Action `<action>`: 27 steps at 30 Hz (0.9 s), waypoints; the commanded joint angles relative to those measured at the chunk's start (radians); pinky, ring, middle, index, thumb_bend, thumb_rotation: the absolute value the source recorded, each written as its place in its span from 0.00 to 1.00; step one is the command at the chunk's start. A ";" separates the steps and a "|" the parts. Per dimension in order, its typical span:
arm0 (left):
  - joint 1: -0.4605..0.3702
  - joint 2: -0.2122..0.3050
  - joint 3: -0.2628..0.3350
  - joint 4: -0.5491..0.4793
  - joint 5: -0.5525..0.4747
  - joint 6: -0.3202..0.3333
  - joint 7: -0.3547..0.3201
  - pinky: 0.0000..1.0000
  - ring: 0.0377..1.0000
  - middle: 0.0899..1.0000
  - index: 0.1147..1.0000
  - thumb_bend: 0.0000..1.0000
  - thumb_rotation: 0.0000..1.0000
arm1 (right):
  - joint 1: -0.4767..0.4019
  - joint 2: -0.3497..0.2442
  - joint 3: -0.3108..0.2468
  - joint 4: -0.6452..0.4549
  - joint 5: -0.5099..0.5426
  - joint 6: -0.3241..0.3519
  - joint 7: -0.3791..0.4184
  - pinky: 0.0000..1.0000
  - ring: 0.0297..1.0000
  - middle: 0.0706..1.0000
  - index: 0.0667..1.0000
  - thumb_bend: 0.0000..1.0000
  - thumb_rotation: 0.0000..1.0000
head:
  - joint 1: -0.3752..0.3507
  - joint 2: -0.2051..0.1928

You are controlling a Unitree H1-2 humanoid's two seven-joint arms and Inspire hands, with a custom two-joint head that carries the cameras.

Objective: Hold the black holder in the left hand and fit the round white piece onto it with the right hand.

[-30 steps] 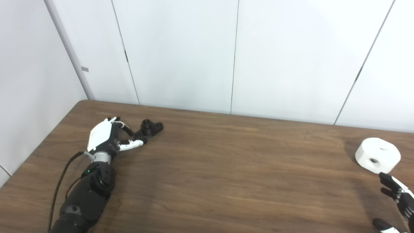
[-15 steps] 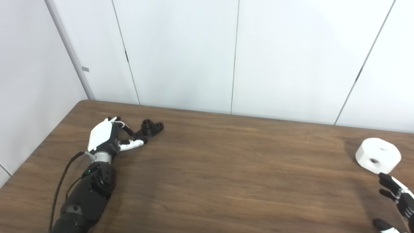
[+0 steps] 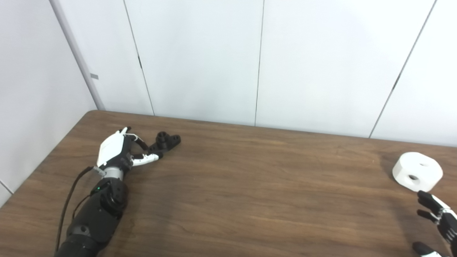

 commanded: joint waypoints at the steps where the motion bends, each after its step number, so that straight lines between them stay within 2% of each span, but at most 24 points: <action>1: -0.003 0.016 -0.004 -0.003 0.005 0.050 -0.032 1.00 1.00 0.98 0.43 0.52 0.05 | 0.049 0.031 0.014 0.054 -0.013 -0.031 -0.010 0.78 0.87 0.87 0.84 0.84 0.69 | 0.000 0.000; 15: -0.009 0.020 -0.021 -0.018 0.012 0.085 -0.068 1.00 1.00 1.00 0.43 0.52 0.06 | 0.049 0.032 0.014 0.052 -0.011 -0.031 -0.009 0.77 0.87 0.87 0.84 0.86 0.70 | -0.001 -0.001; 16: -0.008 0.020 -0.022 -0.019 0.011 0.085 -0.070 1.00 1.00 1.00 0.53 0.75 0.04 | 0.049 0.033 0.013 0.051 -0.012 -0.031 -0.010 0.78 0.87 0.87 0.84 0.86 0.70 | -0.003 -0.001; 18: -0.006 0.019 -0.024 -0.029 0.012 0.092 -0.076 1.00 1.00 1.00 0.60 0.87 0.04 | 0.050 0.034 0.013 0.051 -0.006 -0.031 -0.008 0.78 0.87 0.87 0.84 0.87 0.70 | -0.003 -0.001; 22: -0.006 0.021 -0.032 -0.031 0.019 0.098 -0.088 1.00 1.00 1.00 0.67 0.91 0.07 | 0.051 0.031 0.013 0.050 -0.007 -0.031 -0.006 0.78 0.87 0.87 0.84 0.88 0.71 | -0.002 0.000; 27: -0.006 0.027 -0.045 -0.034 0.017 0.098 -0.107 1.00 1.00 1.00 0.70 0.93 0.11 | 0.052 0.029 0.014 0.049 -0.020 -0.031 -0.010 0.77 0.87 0.87 0.84 0.88 0.72 | -0.001 0.000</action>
